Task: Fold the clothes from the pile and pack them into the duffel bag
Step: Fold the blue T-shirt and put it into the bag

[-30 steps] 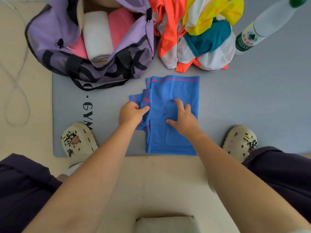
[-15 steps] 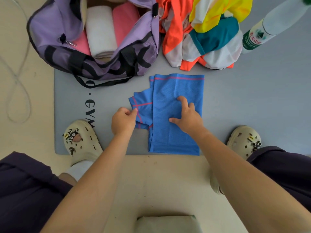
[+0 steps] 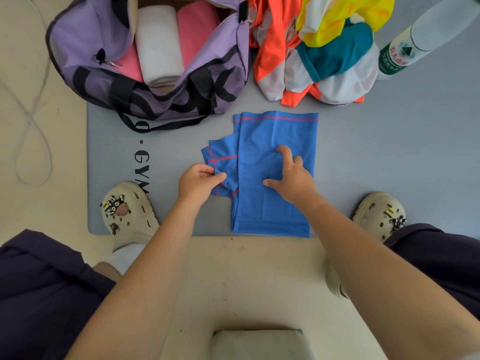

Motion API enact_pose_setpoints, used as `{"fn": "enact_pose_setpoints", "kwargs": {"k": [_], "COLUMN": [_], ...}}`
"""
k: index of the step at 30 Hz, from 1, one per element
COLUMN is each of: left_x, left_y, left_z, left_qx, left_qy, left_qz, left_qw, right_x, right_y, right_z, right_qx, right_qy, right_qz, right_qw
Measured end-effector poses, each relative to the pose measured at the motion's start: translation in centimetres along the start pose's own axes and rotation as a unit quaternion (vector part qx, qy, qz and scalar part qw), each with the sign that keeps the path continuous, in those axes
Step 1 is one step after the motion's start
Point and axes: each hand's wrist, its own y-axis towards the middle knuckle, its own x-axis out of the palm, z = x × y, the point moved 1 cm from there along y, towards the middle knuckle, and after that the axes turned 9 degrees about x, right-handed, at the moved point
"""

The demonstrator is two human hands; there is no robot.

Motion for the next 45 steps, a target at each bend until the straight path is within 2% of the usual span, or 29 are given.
{"fn": "enact_pose_setpoints", "kwargs": {"k": [5,11,16,17,19,21,22,24,26,31,37,41,43,45], "left_x": [0.0,0.3,-0.2,-0.4,-0.8,-1.0,-1.1,-1.0,-1.0,-1.4,-1.7,-1.0,-0.9,-1.0], "left_y": [0.3,-0.2,-0.2,-0.3,-0.2,0.3,0.8,2.1,3.1,4.8,5.7,5.9,6.1,6.2], "left_z": [0.0,0.7,-1.0,-1.2,-1.1,-0.1,0.4,1.6,2.4,3.5,4.1,4.0,4.1,4.2], "left_qx": [-0.013,0.024,-0.029,-0.033,-0.003,0.058,0.088,0.134,0.153,0.179,0.265,0.234,0.205,0.193], "left_qy": [0.078,0.008,0.123,0.161,0.188,0.157,0.155,0.182,0.217,0.281,0.223,0.280,0.343,0.354], "left_qz": [-0.070,-0.024,-0.061,-0.049,0.024,0.091,0.101,0.077,0.035,0.017,0.015,-0.039,-0.054,-0.063], "left_qw": [0.994,0.999,0.990,0.985,0.982,0.982,0.979,0.971,0.964,0.943,0.938,0.930,0.915,0.913], "right_x": [-0.1,-0.1,-0.2,-0.3,-0.5,-0.8,-0.8,-0.7,-0.5,0.4,0.5,0.6,0.8,1.1], "right_y": [-0.1,0.0,-0.1,-0.1,0.0,-0.1,-0.2,-0.3,-0.3,-0.1,0.0,0.0,0.0,0.0], "right_z": [-0.1,-0.1,-0.2,-0.3,-0.5,-0.8,-0.9,-1.3,-1.6,-1.4,-1.3,-1.2,-0.9,-0.6], "right_qx": [0.004,0.004,0.005,0.007,0.007,-0.006,-0.018,-0.046,-0.071,-0.073,-0.076,-0.103,-0.108,-0.101], "right_qy": [-0.002,-0.003,-0.001,-0.003,-0.019,-0.059,-0.082,-0.112,-0.128,-0.151,-0.141,-0.165,-0.173,-0.175], "right_qz": [-0.003,-0.005,-0.008,-0.012,-0.011,0.036,0.075,0.146,0.179,0.156,0.161,0.177,0.149,0.119], "right_qw": [1.000,1.000,1.000,1.000,1.000,0.998,0.994,0.982,0.973,0.973,0.974,0.965,0.968,0.972]}}
